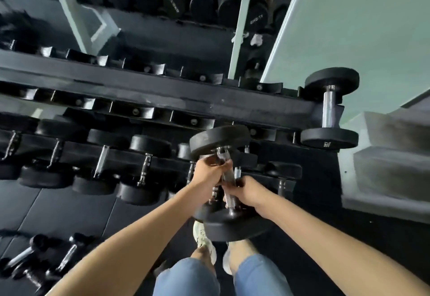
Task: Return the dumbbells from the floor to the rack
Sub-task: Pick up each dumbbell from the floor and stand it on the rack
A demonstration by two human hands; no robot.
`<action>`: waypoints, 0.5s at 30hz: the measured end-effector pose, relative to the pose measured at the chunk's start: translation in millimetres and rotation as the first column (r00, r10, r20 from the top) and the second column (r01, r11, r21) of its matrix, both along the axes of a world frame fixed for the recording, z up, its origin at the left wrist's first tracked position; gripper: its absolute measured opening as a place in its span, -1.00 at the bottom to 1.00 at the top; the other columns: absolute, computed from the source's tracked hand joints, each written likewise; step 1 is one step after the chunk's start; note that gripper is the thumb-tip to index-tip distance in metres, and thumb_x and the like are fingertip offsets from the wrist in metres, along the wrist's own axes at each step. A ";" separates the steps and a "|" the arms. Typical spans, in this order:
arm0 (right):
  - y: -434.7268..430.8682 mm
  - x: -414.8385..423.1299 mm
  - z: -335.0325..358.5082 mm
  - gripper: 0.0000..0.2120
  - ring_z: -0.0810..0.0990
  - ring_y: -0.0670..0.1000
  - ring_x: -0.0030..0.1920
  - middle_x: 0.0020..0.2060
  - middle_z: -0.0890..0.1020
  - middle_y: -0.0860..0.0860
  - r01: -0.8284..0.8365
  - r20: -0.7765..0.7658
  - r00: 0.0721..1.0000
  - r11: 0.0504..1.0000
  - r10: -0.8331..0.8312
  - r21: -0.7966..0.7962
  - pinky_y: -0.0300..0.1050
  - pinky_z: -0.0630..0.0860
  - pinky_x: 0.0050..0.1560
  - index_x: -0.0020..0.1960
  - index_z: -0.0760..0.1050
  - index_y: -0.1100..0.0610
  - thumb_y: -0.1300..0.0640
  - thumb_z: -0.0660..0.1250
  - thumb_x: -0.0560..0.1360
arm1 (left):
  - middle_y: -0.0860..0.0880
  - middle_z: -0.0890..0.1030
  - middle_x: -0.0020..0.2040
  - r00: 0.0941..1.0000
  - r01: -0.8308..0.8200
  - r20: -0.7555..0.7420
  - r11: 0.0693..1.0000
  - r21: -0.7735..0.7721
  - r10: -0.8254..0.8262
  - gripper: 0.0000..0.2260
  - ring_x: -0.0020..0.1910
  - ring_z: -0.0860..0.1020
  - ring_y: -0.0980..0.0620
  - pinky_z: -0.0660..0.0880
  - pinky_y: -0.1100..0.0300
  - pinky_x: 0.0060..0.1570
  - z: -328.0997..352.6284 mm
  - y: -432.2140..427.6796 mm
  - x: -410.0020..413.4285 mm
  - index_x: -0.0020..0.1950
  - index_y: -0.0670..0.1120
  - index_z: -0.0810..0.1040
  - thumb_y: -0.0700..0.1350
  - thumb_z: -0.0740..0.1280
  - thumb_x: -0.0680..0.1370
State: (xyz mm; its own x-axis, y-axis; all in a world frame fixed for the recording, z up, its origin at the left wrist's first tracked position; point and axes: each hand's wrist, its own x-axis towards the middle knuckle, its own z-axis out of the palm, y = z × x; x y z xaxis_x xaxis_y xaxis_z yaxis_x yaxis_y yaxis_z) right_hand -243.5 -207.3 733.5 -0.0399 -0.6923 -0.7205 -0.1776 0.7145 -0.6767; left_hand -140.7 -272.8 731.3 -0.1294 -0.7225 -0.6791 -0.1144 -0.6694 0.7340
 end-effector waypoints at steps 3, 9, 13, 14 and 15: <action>-30.4 -12.1 4.5 -0.74 0.52 -0.10 -0.24 -0.13 0.61 0.04 0.082 -0.050 0.995 0.996 -0.084 -0.038 -0.31 0.41 -0.29 0.12 0.59 0.22 0.06 0.36 0.53 | -0.06 0.63 -0.22 0.998 0.066 0.012 0.997 -0.038 -0.065 -0.87 -0.14 0.61 -0.07 0.59 -0.06 0.02 6.7 -35.7 -18.6 -0.23 -0.06 0.58 -0.24 0.45 0.45; -86.5 -49.4 5.9 -0.78 0.50 -0.07 -0.31 -0.31 0.59 -0.01 0.169 -0.026 0.985 0.984 -0.170 -0.051 -0.20 0.42 -0.21 -0.03 0.57 0.17 0.00 0.35 0.53 | -0.05 0.59 -0.27 0.991 0.135 -0.004 0.988 -0.071 -0.135 -0.86 -0.24 0.58 -0.03 0.58 0.05 -0.14 21.3 -97.1 -62.2 -0.24 -0.09 0.55 -0.27 0.44 0.45; -125.0 -81.9 2.1 -0.78 0.57 0.05 -0.20 -0.19 0.65 0.11 0.191 -0.037 0.980 0.980 -0.194 -0.056 -0.09 0.47 -0.09 -0.13 0.58 0.15 -0.01 0.36 0.52 | -0.05 0.58 -0.27 0.986 0.169 0.026 0.983 -0.075 -0.167 -0.84 -0.18 0.58 -0.07 0.59 -0.05 -0.04 22.2 -135.5 -97.6 -0.27 -0.07 0.55 -0.27 0.43 0.46; -134.2 -90.3 1.0 -0.79 0.59 0.09 -0.17 -0.16 0.67 0.15 0.201 -0.039 0.978 0.978 -0.204 -0.060 -0.03 0.48 -0.07 -0.15 0.58 0.13 -0.02 0.36 0.52 | -0.05 0.57 -0.27 0.986 0.167 0.032 0.984 -0.068 -0.165 -0.83 -0.19 0.57 -0.06 0.59 0.00 -0.09 22.6 -144.3 -107.0 -0.28 -0.06 0.53 -0.26 0.42 0.47; -142.5 -98.5 -0.6 -0.79 0.61 0.13 -0.14 -0.14 0.68 0.18 0.204 -0.050 0.977 0.977 -0.208 -0.062 0.01 0.51 -0.05 -0.15 0.58 0.12 -0.02 0.36 0.52 | -0.05 0.56 -0.27 0.986 0.166 0.042 0.984 -0.059 -0.164 -0.82 -0.20 0.56 -0.06 0.58 0.03 -0.11 22.7 -152.4 -116.2 -0.28 -0.06 0.51 -0.26 0.40 0.48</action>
State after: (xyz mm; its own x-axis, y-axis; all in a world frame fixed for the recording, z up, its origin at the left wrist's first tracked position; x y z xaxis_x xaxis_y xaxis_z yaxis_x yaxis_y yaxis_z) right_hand -342.1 -349.8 732.9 -0.2252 -0.7045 -0.6730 -0.0694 0.7006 -0.7102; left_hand -256.9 -425.2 754.1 -0.2261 -0.7345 -0.6399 -0.2472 -0.5921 0.7670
